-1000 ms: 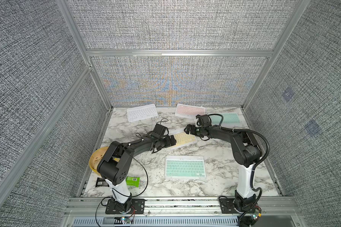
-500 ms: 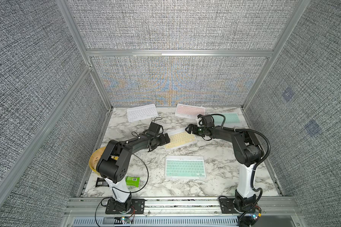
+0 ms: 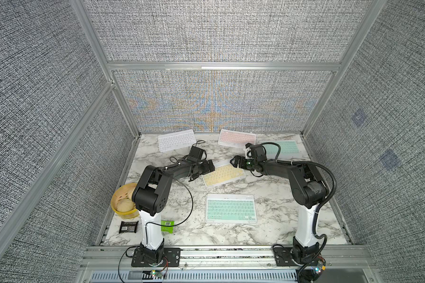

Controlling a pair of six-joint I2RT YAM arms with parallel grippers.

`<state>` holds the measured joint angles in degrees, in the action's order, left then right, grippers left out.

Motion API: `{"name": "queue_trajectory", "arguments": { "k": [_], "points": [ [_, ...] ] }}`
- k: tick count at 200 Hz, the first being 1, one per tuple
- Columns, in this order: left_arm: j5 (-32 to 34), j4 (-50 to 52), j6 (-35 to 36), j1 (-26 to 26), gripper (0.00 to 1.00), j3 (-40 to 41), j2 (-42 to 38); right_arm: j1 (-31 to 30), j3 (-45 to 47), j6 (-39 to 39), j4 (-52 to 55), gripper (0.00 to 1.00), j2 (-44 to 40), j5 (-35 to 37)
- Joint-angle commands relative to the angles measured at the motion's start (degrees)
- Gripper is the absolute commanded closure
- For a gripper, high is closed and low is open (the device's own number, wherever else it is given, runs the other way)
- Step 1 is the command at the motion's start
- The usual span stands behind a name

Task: Stack the numeric keypads
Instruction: Adjust the numeric keypad at the center of the board.

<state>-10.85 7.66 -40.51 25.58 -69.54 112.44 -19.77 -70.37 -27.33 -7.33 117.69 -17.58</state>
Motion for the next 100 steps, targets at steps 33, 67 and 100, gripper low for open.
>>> {"name": "queue_trajectory", "arguments": {
  "k": [33,67,100],
  "points": [
    [-0.76,1.86,0.97,-0.09,0.04,-4.25,5.52,-1.89,-0.55,-2.31,13.5,0.01,2.05,-0.92],
    [-7.11,-2.44,-0.01,-0.1,0.05,-4.3,6.08,-3.73,-1.06,-2.73,13.33,0.01,2.94,-1.38],
    [-15.14,-10.24,-3.83,-0.05,0.05,-1.33,4.56,-5.18,-1.53,-4.15,12.48,0.01,3.35,-2.42]
  ]
}}
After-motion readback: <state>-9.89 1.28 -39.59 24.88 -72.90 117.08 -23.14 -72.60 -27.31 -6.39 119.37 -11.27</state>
